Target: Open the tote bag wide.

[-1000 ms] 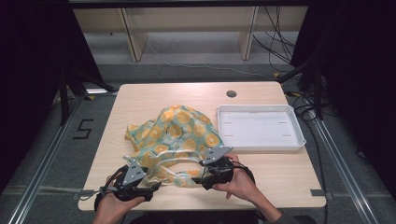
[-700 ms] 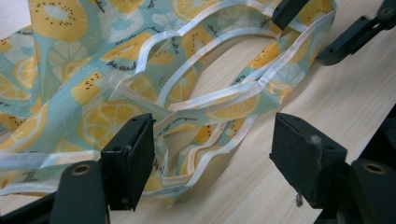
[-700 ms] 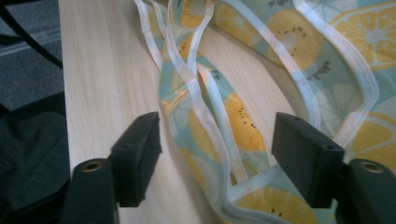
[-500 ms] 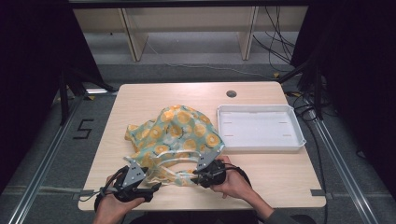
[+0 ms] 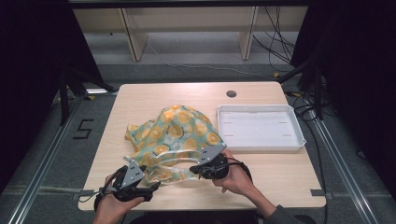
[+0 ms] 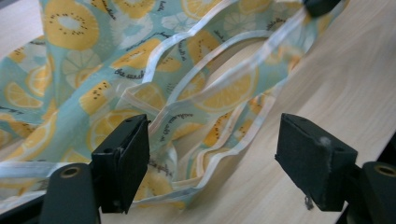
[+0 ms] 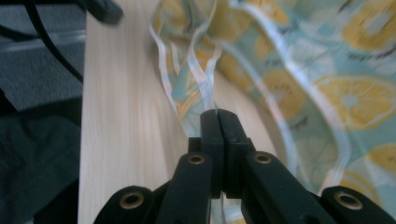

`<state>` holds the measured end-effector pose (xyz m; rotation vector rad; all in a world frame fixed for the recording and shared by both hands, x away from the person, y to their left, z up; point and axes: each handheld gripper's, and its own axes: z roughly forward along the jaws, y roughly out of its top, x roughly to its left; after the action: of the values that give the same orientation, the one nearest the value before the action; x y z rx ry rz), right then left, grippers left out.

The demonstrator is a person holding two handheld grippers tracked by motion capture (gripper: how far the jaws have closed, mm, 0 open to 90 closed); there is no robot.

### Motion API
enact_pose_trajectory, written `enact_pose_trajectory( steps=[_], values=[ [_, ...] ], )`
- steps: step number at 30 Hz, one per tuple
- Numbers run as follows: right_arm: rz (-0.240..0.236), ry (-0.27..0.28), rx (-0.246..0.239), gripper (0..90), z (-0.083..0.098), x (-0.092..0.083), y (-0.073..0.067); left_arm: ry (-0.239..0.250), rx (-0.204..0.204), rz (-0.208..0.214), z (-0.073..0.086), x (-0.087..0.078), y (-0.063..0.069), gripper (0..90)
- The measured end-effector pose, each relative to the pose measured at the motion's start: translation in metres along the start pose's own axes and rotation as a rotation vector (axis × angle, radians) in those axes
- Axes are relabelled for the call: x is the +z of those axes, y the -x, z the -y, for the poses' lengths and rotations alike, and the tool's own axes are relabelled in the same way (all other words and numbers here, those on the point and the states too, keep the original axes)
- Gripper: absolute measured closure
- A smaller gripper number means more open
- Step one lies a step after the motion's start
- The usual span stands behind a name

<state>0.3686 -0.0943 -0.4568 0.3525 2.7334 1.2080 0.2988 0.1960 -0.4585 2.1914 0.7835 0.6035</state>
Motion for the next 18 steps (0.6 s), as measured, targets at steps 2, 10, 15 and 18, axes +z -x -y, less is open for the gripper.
enact_pose_trajectory(
  steps=[2, 10, 15, 18],
  values=[
    [-0.003, 0.039, 0.003, 90.0, -0.006, -0.007, 0.002, 0.006, 0.014, -0.009, -0.001, 0.001, 0.0, 23.7],
    [0.001, 0.14, -0.007, 90.0, -0.034, -0.028, 0.012, -0.004, -0.002, -0.053, -0.005, 0.011, 0.011, 20.4],
    [0.0, 0.183, -0.013, 90.0, -0.048, -0.037, 0.016, -0.042, 0.07, -0.11, -0.007, 0.021, 0.013, 20.5],
    [-0.003, 0.219, -0.002, 90.0, -0.057, -0.043, 0.021, -0.043, 0.084, -0.135, -0.01, 0.029, 0.007, 25.2]
  ],
)
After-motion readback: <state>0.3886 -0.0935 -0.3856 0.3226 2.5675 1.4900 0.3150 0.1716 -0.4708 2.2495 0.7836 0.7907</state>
